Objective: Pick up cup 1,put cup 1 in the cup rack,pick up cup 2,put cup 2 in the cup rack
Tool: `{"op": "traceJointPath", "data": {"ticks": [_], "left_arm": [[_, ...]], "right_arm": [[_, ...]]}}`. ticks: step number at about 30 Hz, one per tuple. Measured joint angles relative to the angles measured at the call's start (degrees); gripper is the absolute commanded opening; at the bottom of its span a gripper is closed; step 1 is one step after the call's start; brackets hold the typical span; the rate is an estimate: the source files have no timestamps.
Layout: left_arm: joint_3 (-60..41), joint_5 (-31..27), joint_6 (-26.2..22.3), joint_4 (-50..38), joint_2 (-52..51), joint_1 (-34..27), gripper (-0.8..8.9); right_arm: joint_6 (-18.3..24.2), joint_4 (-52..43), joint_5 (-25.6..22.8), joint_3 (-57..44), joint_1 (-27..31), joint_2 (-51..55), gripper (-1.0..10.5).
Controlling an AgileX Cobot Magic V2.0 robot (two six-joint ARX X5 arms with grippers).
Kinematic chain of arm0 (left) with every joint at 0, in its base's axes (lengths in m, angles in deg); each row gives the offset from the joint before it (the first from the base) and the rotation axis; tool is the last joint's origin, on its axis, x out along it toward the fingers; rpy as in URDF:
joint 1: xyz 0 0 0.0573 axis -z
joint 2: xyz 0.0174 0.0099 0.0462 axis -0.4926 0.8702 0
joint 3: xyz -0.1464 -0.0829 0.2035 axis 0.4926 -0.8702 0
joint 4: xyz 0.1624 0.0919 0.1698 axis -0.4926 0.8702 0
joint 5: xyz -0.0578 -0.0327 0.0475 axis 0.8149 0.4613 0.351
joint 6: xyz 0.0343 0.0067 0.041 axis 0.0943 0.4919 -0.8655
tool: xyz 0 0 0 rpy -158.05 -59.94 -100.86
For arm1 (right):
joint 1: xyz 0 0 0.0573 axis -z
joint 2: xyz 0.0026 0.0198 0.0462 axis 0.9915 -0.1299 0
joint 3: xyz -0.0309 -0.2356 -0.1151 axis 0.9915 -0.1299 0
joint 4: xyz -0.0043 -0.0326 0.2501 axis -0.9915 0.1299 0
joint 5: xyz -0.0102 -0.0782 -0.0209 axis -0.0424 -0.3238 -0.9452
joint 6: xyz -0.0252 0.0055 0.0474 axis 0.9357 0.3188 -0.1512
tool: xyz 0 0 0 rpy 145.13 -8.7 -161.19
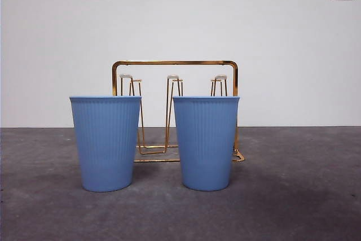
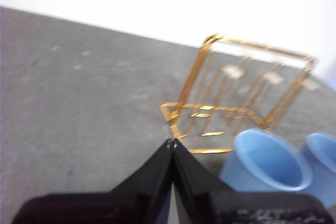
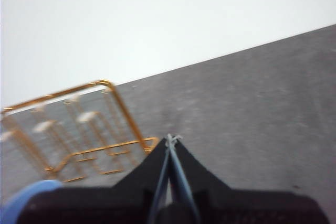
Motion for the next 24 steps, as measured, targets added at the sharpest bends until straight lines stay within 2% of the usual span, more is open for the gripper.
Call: {"op": "traceJointPath", "data": {"ticks": [5, 10, 17, 24], "left_arm": [[8.52, 4.61, 0.42, 5.62, 4.07, 0.0, -0.06], [17.7, 11.02, -0.57, 12.0, 10.16, 0.0, -0.06], [29.33, 20.26, -3.74, 22.03, 19.26, 0.0, -0.06], [39.65, 20.98, -10.32, 34.58, 26.75, 0.17, -0.06]], "right_arm": [[1.14, 6.93, 7.58, 9.9, 0.0, -7.21, -0.1], [6.03, 18.62, 13.75, 21.55, 0.0, -15.87, -0.1], [13.44, 36.35, 15.52, 38.27, 0.0, -26.67, -0.1], [21.49, 53.22, 15.52, 51.12, 0.0, -35.82, -0.1]]}}
